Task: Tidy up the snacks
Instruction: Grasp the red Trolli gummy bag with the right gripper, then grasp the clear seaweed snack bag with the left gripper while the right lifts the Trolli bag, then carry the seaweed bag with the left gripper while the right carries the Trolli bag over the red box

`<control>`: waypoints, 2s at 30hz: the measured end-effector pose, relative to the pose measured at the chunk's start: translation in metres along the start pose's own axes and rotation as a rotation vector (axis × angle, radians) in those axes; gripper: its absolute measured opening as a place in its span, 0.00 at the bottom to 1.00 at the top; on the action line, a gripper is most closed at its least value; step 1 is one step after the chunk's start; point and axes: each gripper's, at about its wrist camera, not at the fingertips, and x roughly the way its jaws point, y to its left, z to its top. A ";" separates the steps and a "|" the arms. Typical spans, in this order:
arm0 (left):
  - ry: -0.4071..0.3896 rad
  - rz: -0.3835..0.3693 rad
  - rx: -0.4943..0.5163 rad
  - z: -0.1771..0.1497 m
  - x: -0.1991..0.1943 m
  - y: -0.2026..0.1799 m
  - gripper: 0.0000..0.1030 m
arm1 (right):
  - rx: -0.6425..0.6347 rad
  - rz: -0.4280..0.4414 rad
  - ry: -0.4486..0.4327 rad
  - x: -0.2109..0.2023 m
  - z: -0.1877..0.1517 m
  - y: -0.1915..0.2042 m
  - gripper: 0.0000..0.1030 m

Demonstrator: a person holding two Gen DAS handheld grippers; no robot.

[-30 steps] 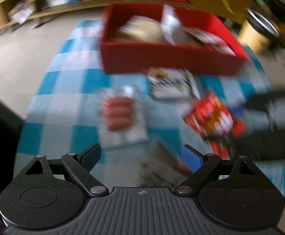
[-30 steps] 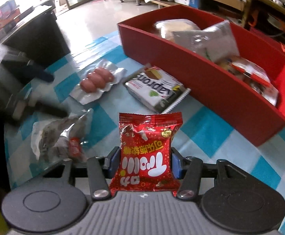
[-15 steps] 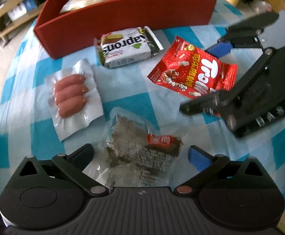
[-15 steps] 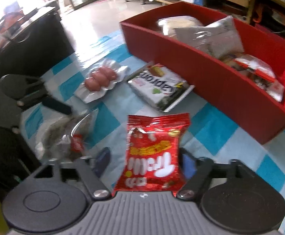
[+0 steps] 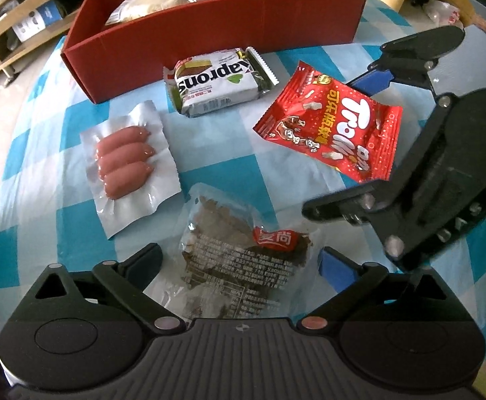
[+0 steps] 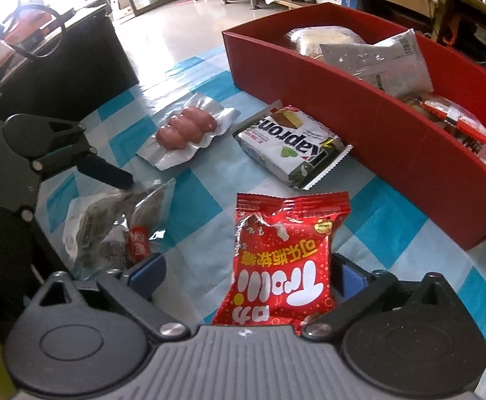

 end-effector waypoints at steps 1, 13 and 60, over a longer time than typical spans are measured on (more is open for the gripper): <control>-0.001 0.000 0.000 -0.001 0.000 0.000 0.96 | -0.006 -0.026 -0.003 -0.001 -0.001 0.001 0.79; -0.001 0.032 -0.023 -0.001 -0.008 -0.015 0.86 | 0.055 -0.152 -0.033 -0.025 -0.014 -0.006 0.49; -0.297 0.033 -0.244 0.089 -0.072 0.016 0.84 | 0.207 -0.222 -0.328 -0.099 0.019 -0.047 0.49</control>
